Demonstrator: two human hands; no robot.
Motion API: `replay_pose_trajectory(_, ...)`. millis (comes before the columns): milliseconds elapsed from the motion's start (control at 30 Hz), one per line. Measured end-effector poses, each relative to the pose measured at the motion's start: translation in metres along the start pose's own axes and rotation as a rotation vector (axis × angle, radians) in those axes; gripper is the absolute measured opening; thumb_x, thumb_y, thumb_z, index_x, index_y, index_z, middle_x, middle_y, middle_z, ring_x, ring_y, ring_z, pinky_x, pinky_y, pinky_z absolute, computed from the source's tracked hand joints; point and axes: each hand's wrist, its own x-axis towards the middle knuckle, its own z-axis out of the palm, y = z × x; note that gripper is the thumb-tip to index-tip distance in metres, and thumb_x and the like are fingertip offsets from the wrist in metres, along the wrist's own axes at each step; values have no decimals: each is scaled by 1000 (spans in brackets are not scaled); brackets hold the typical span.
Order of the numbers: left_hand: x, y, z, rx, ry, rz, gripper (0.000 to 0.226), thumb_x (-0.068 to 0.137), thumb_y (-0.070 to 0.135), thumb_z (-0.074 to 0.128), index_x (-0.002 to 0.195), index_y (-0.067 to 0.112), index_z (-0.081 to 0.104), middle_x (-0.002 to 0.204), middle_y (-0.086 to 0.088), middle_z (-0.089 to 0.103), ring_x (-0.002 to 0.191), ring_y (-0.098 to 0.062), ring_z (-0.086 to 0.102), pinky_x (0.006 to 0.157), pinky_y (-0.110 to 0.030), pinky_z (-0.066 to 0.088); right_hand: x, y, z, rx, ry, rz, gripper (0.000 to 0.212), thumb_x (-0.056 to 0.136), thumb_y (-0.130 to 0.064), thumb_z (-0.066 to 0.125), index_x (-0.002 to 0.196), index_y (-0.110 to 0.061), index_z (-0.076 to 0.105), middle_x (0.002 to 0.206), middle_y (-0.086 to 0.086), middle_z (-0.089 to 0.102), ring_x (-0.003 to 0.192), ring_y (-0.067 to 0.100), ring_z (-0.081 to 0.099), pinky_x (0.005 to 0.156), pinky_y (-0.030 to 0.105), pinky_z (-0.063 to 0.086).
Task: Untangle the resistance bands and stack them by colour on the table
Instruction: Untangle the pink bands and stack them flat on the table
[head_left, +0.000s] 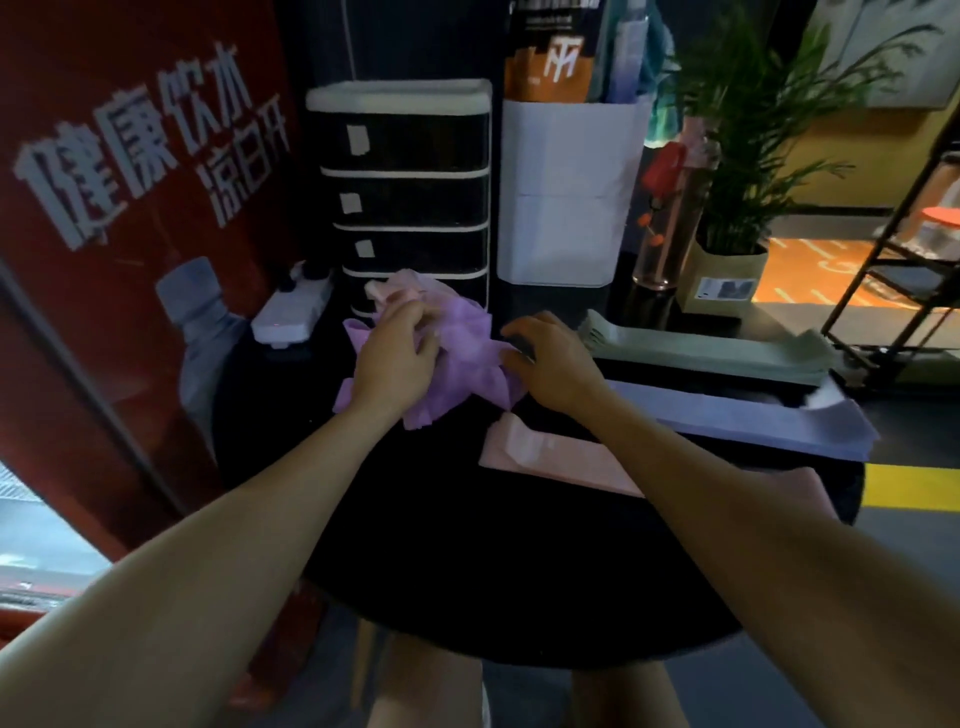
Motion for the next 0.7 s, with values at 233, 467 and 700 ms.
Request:
replay_pose_trajectory(233, 43, -45, -18, 43, 37, -116, 21, 91, 12, 52, 109, 19, 60, 116, -2, 55, 101, -17, 57, 87, -31, 46, 72, -14, 20, 41, -48, -26, 34, 90, -19, 57, 122, -9, 58, 120, 16, 53, 106, 30, 55, 88, 28, 41)
replay_pose_trajectory(467, 90, -73, -10, 188, -21, -153, 41, 88, 8, 57, 128, 14, 51, 130, -7, 50, 118, -24, 49, 95, -31, 40, 122, -11, 43, 65, -68, -47, 20, 88, -13, 55, 102, -4, 65, 105, 17, 63, 100, 31, 57, 80, 29, 41)
replay_pose_trajectory(700, 108, -81, 8, 208, -13, -157, 13, 87, 13, 58, 79, 23, 60, 93, 4, 61, 89, -19, 59, 76, -34, 48, 137, -8, 50, 106, -73, -74, 12, 86, -9, 55, 82, -1, 61, 94, 21, 65, 86, 31, 59, 75, 33, 47)
